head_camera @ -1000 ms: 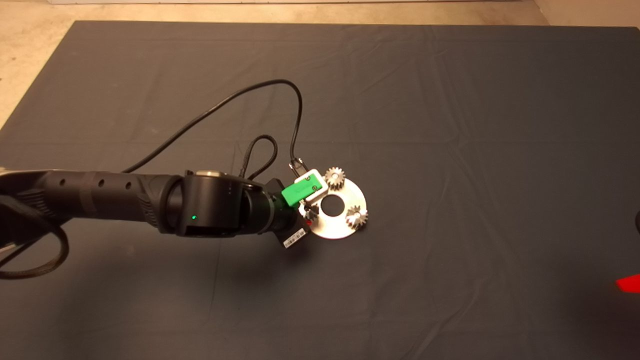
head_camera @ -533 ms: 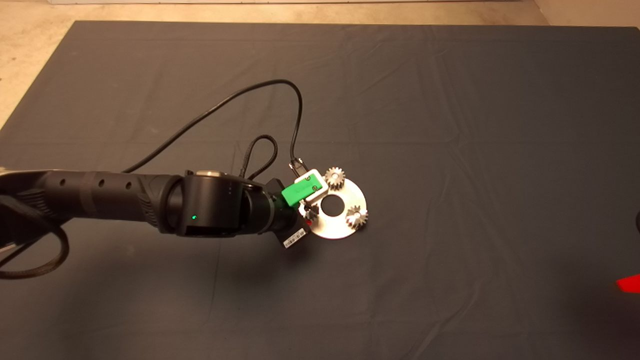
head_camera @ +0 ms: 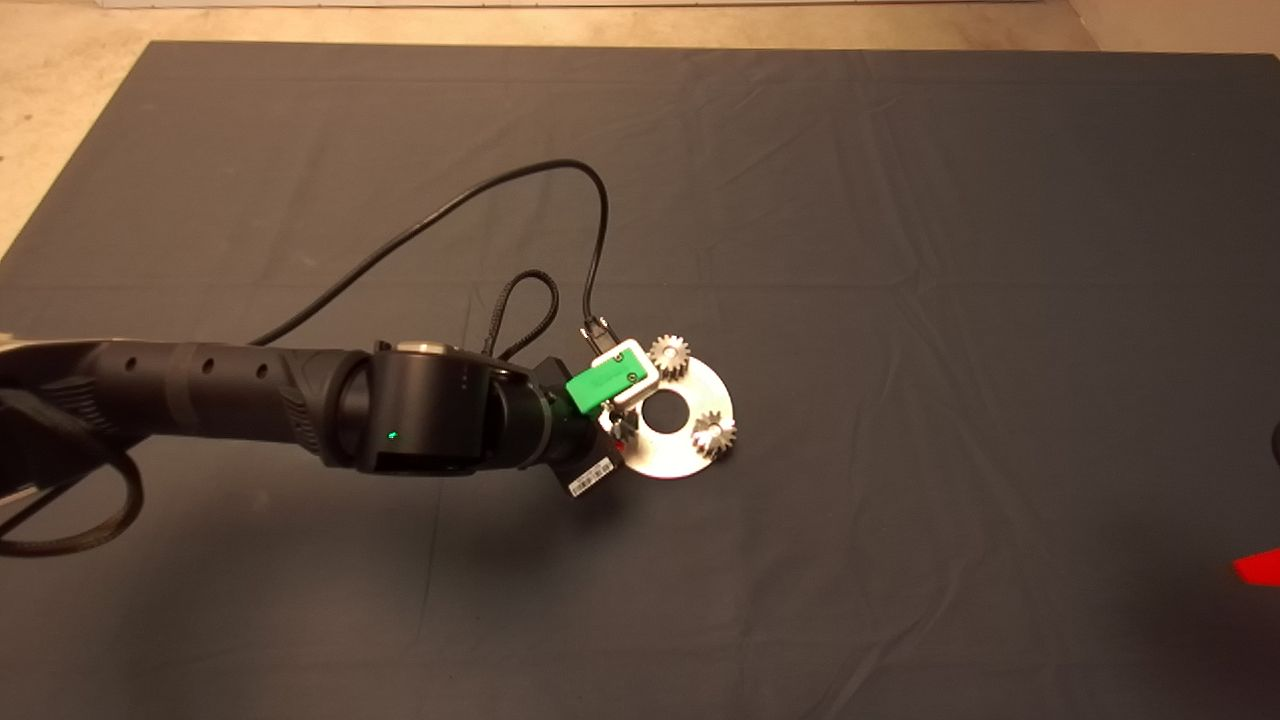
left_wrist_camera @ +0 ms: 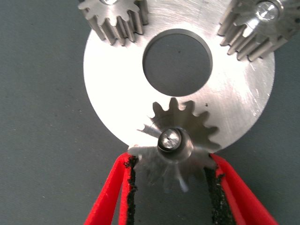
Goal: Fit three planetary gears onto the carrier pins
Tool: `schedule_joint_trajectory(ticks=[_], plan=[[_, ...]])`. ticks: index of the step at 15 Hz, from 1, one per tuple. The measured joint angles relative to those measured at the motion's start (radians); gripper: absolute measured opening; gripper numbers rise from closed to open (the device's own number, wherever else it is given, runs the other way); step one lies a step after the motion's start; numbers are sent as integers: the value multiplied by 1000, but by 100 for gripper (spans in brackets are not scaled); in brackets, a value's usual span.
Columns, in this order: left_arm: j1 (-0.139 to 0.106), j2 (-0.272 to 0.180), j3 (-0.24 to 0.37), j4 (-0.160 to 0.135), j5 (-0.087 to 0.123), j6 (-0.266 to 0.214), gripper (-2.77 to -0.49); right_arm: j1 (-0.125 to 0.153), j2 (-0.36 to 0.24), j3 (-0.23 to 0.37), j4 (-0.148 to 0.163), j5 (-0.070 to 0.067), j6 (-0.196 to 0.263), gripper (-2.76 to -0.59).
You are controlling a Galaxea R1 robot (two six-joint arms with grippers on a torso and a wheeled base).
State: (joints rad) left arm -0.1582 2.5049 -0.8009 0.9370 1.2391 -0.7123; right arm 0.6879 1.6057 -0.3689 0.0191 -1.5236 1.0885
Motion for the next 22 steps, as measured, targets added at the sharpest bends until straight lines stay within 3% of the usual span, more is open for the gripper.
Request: schedule_joint_trajectory(ticks=[8, 10, 11, 12, 13, 14, 15, 16, 18, 19, 20, 22], plan=[[0, 0, 0, -5, 0, 0, -221, 0, -2, 0, 0, 0, 0, -147], [0, -4, 0, -7, 9, -1, -221, 1, -2, 0, 0, 0, 0, -147], [-1, -6, 0, -9, 27, -2, -221, 6, -1, 0, 0, 4, 0, -147], [-3, -7, 0, -17, 61, -10, -221, 8, 1, 0, 0, 9, 0, -147], [-10, -8, 0, -27, 110, -36, -221, 8, 7, 0, 0, 29, 0, -147], [-23, -13, 0, -50, 179, -75, -221, 8, 28, -1, 0, 55, 1, -147], [-42, -18, 0, -94, 248, -115, -221, 8, 70, -1, 0, 76, 9, -147], [-60, -23, 3, -146, 275, -145, -221, 7, 137, -4, -1, 86, 24, -147], [-101, -42, 17, -318, 280, -219, -221, 0, 309, -12, -9, 83, 75, -147], [-128, -66, 41, -421, 279, -287, -221, -14, 368, -13, -17, 70, 100, -147], [-146, -110, 75, -494, 280, -355, -221, -37, 402, -14, -31, 44, 119, -147], [-173, -246, 165, -595, 282, -441, -221, -132, 406, -18, -70, -5, 151, -147]])
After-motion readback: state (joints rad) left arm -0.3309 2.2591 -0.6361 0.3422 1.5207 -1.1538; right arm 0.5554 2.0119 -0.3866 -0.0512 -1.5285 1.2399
